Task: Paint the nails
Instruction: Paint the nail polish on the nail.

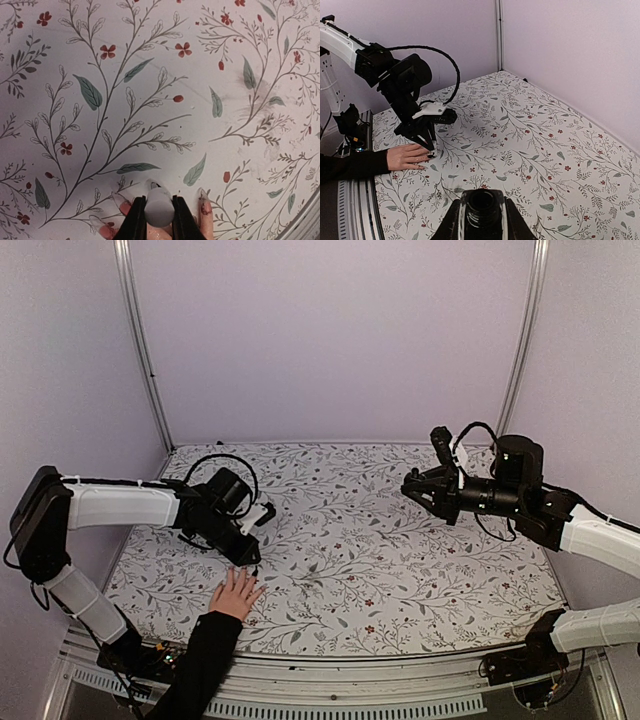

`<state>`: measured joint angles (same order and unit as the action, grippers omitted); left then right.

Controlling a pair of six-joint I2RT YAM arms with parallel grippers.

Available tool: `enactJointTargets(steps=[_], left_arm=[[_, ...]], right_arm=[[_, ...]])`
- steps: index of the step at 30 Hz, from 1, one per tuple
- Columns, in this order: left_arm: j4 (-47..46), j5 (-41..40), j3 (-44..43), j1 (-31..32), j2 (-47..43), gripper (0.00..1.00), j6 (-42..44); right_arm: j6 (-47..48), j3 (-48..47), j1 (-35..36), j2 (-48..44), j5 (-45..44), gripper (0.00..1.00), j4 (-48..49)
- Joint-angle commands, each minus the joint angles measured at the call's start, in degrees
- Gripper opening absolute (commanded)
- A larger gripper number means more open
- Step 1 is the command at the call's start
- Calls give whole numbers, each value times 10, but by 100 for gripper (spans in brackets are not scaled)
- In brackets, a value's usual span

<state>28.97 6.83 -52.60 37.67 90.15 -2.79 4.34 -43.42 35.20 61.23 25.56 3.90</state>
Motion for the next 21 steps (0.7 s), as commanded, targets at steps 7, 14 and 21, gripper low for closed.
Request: enactJointTargets(steps=[7, 14, 21], left_arm=[[-11, 3, -19, -9, 18, 0, 6], [-12, 3, -19, -10, 18, 0, 6], [-11, -2, -20, -13, 20, 0, 4]], right_arm=[[4, 2, -2, -12, -10, 0, 8], [3, 2, -2, -12, -10, 0, 7], [4, 1, -2, -11, -10, 0, 7]])
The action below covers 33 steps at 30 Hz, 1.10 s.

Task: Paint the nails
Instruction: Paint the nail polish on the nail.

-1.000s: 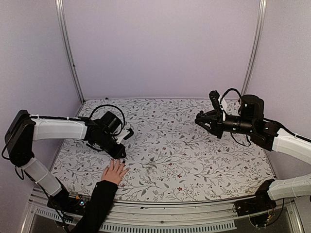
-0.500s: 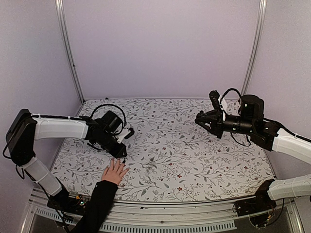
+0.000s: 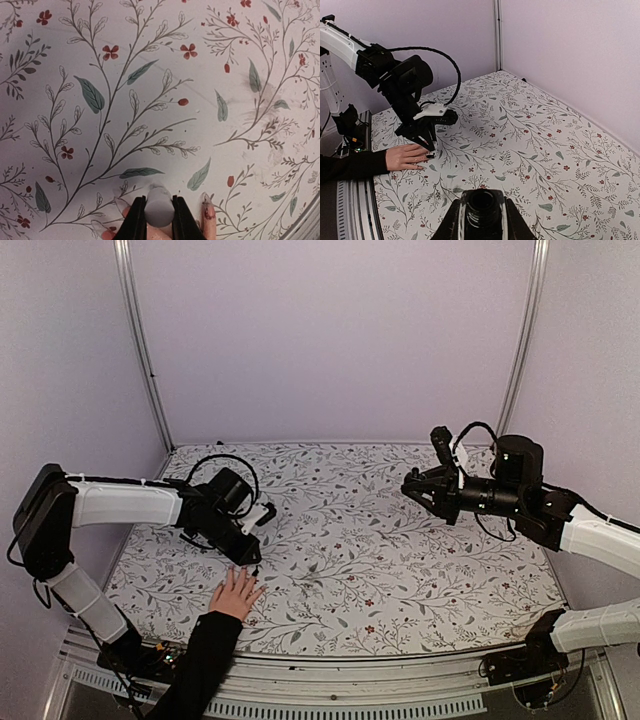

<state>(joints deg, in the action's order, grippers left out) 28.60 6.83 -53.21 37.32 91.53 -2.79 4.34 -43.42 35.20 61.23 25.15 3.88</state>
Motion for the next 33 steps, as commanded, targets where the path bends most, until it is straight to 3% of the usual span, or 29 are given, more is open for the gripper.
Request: enactJointTargets(steps=[1, 33], left_arm=[[-7, -4, -14, -10, 6, 0, 4], [-5, -22, -23, -22, -22, 0, -3]], right_arm=[[4, 1, -3, -11, -6, 0, 7], [4, 1, -2, -15, -5, 0, 4]])
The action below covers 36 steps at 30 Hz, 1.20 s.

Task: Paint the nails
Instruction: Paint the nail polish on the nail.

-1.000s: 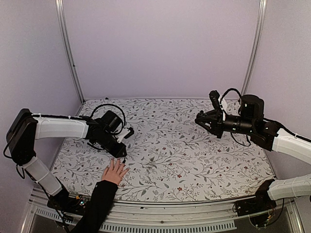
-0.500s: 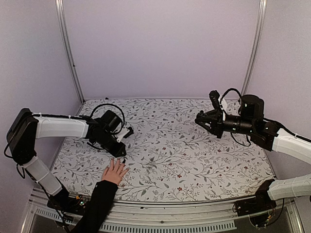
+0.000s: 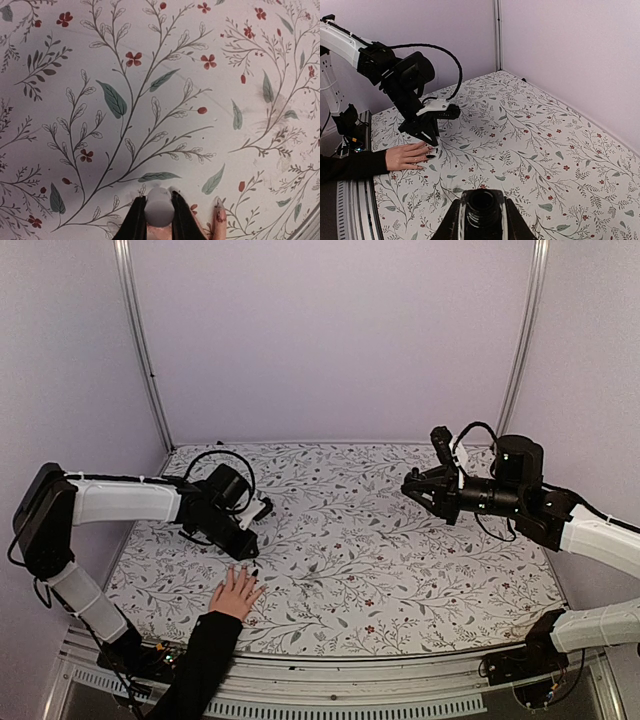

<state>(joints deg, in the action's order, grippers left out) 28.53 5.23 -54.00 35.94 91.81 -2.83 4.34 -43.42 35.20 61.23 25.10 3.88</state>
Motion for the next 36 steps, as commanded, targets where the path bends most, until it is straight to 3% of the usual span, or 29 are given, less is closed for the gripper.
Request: enactJointTargets(steps=[1, 12, 36], left_arm=[[-3, -5, -15, -8, -31, 0, -3], [14, 39, 2, -4, -60, 0, 1], [31, 48, 11, 21, -36, 0, 1]], right_arm=[[4, 2, -2, -15, -4, 0, 4], [3, 3, -2, -19, 4, 0, 8], [1, 4, -2, -20, 2, 0, 9]])
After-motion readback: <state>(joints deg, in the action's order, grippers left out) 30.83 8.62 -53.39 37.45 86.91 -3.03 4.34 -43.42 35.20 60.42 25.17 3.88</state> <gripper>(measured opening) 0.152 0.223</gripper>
